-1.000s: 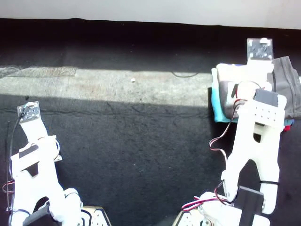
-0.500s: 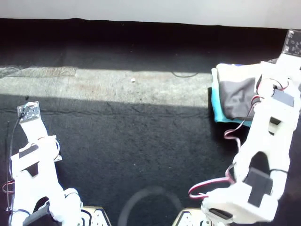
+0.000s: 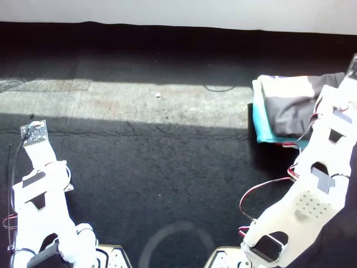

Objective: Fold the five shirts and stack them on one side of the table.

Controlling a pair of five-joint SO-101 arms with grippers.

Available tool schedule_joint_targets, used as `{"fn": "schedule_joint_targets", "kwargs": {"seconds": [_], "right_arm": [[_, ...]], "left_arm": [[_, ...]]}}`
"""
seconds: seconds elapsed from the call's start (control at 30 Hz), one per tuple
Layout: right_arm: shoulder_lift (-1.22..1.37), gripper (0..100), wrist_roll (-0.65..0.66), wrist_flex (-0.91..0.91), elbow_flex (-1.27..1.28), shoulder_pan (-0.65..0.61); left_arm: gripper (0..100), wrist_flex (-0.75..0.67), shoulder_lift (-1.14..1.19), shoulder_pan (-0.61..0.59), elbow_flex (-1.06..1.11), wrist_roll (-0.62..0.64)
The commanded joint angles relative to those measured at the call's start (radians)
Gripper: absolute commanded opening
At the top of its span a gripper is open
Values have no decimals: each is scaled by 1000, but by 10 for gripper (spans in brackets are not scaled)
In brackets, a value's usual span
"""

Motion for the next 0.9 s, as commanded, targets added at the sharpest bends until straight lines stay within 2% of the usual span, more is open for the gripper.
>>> {"fn": "schedule_joint_targets", "kwargs": {"seconds": [0.0, 0.13, 0.33, 0.53, 0.6, 0.77, 0.87], "right_arm": [[-45, 6, -163, 151, -216, 12], [-96, 6, -272, 415, -469, -19], [-185, 6, -270, 829, -773, -48], [-254, 6, -270, 1156, -992, -90], [-283, 6, -269, 1267, -1056, -125], [-348, 6, -269, 1494, -1171, -259], [-395, 6, -269, 1508, -1173, -325]], "left_arm": [[10, -14, -21, 12, 1, -9], [10, -14, -21, 12, 1, -9], [10, -14, -21, 12, 1, -9], [12, 28, -31, 8, -31, -8], [13, 152, -48, -1, -104, -11], [13, 591, -183, -4, -392, -12], [13, 763, -286, 25, -533, -14]]}}
